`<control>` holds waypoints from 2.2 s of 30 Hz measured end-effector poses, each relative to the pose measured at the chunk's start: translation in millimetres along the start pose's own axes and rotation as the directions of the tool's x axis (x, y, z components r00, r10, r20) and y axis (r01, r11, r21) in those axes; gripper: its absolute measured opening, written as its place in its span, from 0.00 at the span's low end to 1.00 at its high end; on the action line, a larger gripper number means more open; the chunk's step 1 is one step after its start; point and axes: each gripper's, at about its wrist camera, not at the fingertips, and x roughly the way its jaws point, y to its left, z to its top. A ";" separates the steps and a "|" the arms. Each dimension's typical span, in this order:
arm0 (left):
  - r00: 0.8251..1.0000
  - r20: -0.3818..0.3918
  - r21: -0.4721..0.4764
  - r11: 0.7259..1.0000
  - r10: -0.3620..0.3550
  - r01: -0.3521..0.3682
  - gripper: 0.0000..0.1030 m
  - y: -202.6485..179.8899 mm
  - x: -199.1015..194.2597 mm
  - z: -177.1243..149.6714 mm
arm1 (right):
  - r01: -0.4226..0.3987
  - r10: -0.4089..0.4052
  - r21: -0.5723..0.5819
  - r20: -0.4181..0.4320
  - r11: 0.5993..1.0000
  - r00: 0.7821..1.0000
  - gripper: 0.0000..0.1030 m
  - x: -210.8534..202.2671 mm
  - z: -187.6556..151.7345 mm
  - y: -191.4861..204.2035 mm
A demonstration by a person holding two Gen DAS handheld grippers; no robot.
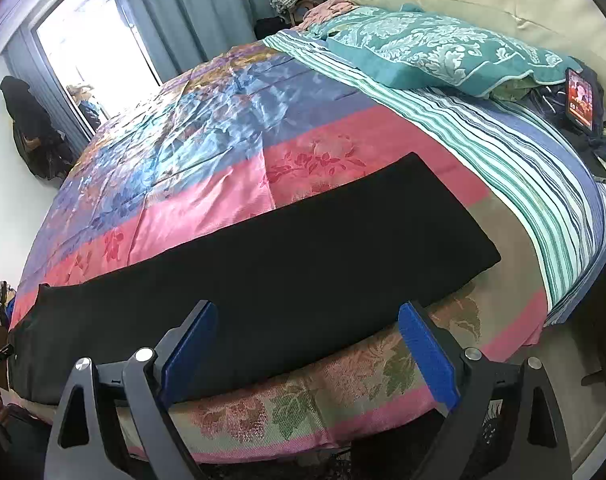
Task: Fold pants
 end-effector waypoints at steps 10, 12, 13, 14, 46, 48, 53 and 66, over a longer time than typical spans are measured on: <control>1.000 0.000 0.024 1.000 0.003 -0.003 0.99 -12.7 0.2 -1.3 | 0.005 -0.005 0.000 0.003 1.000 1.000 0.89 -1.8 -0.5 -1.1; 1.000 -0.006 0.024 1.000 0.000 0.000 0.99 -14.8 1.5 -1.8 | 0.003 -0.003 0.006 -0.007 1.000 1.000 0.89 -0.3 -1.2 -2.4; 1.000 -0.010 0.025 1.000 0.000 0.001 0.99 -15.5 2.5 -2.2 | -0.005 0.005 0.016 -0.025 1.000 1.000 0.89 1.9 -0.8 -4.4; 1.000 -0.016 0.029 1.000 -0.001 0.001 0.99 -16.8 3.9 -3.3 | -0.024 0.025 0.028 -0.051 0.999 0.998 0.89 5.4 0.5 -7.1; 0.994 -0.105 0.078 0.997 0.019 -0.010 0.99 -58.1 4.9 -23.8 | -0.394 0.383 0.038 -0.335 0.918 0.861 0.63 106.1 76.6 -124.2; 0.994 -0.111 0.075 0.997 0.009 -0.001 0.99 -61.9 5.5 -23.4 | -0.383 0.388 0.082 -0.321 0.920 0.864 0.54 109.8 76.2 -128.6; 0.996 -0.094 0.096 0.995 0.000 0.009 0.99 -70.7 1.1 -22.2 | -0.382 0.437 0.224 -0.300 0.897 0.848 0.18 110.7 71.7 -144.2; 0.991 -0.095 -0.013 0.996 -0.094 0.093 0.99 -50.6 5.4 -33.9 | -0.666 0.733 0.333 -0.132 0.667 0.667 0.13 56.3 48.6 -35.7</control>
